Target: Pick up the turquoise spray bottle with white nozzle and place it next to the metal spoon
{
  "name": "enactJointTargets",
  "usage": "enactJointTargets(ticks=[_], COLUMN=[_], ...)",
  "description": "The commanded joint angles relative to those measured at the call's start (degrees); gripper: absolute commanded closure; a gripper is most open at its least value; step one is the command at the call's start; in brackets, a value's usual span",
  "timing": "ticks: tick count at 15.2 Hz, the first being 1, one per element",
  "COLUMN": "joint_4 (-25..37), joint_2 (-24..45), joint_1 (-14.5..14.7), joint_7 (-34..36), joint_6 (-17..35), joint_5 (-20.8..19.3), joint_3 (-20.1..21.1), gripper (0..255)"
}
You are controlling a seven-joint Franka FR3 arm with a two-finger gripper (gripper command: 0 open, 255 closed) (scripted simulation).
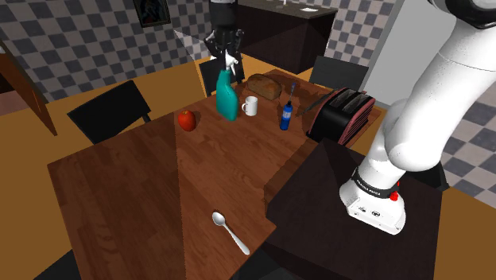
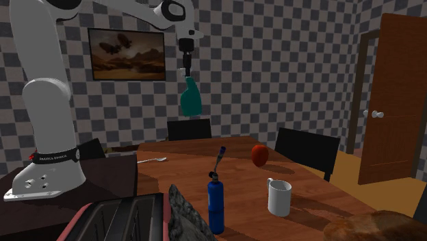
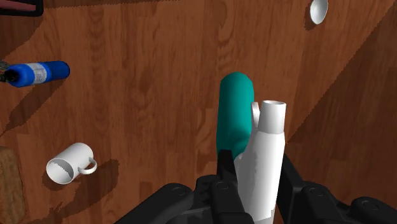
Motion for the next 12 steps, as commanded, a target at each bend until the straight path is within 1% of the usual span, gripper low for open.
enactJointTargets(ticks=[1, 7, 12], joint_4=[-0.59, -0.89, 0.74], joint_2=[-0.65, -1.04, 0.28], joint_1=[1.37, 5.16, 8.37], joint_7=[2.95, 11.08, 18.07], joint_6=[-0.11, -0.39, -0.88], joint_5=[0.13, 0.51, 0.47], joint_3=[1.53, 5.93, 9.69], gripper=[255, 255, 255])
